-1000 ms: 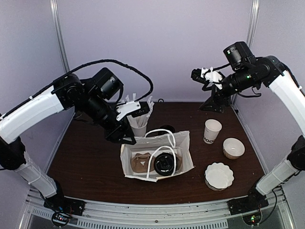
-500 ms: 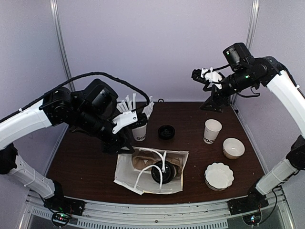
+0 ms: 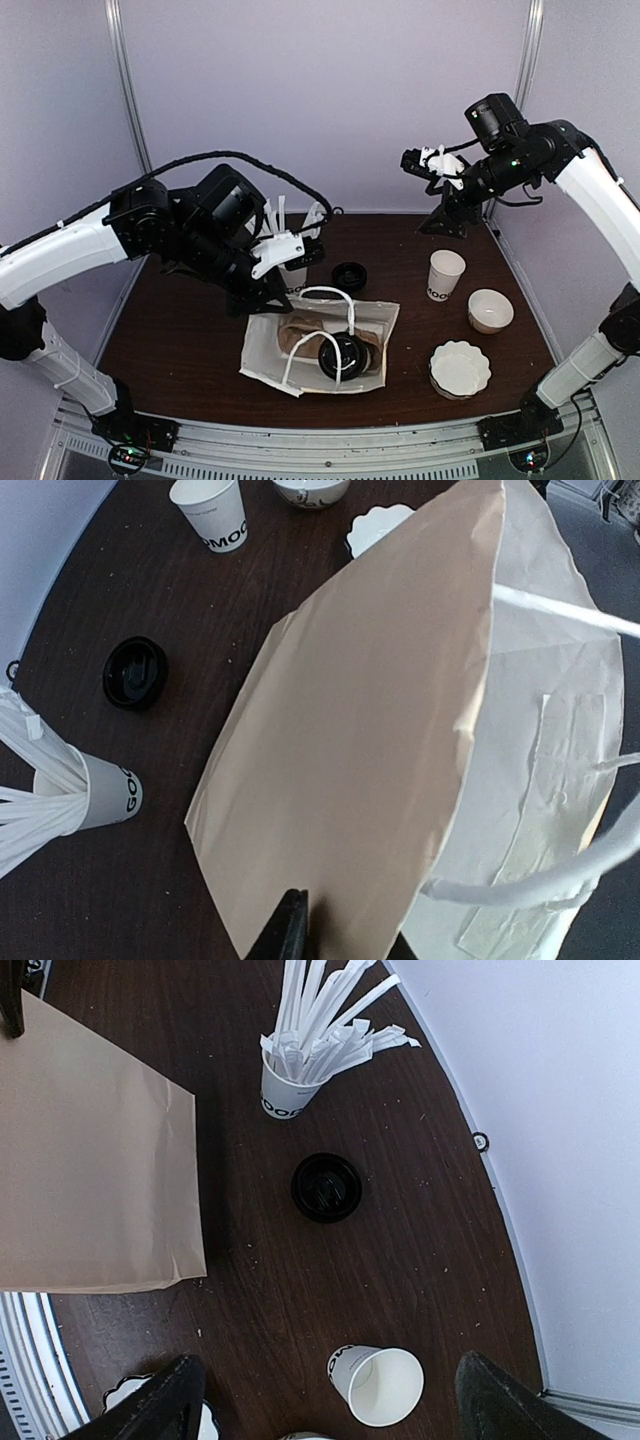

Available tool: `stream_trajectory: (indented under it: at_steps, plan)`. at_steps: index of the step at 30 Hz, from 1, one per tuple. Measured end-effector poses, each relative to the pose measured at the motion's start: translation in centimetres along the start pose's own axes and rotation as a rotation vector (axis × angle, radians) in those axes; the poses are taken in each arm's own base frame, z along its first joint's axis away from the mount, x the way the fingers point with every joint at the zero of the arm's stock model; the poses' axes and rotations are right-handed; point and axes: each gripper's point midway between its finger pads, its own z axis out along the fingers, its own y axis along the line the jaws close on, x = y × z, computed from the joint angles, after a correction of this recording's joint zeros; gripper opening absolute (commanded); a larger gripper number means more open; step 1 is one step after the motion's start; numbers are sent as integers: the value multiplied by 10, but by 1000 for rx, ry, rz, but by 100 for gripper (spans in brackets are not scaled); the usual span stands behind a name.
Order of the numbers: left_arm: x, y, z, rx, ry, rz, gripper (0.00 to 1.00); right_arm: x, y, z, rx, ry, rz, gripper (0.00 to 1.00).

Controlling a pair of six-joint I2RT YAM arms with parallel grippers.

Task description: Pack the takeout coffee

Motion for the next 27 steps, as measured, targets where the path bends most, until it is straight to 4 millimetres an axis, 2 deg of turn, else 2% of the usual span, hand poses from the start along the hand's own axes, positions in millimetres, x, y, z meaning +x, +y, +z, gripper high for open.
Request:
stream_trajectory:
  at_steps: [3, 9, 17, 20, 24, 27]
  plan:
    - [-6, 0, 0, 5, -8, 2, 15, 4, 0, 2, -3, 7, 6, 90]
    - [-11, -2, -3, 19, -21, -3, 0, 8, 1, 6, -11, 16, 13, 91]
    - [-13, -13, -1, 62, -26, -16, 0, 16, 5, 11, -26, 29, 19, 90]
    - [-7, -28, 4, 46, 3, 17, 0, 21, 8, 14, -35, 41, 20, 90]
    - [-10, -51, 4, 13, 2, 88, 0, 25, 11, 17, -42, 52, 22, 90]
    - [-13, -57, 2, -20, -1, 117, 0, 25, 11, 17, -44, 52, 22, 90]
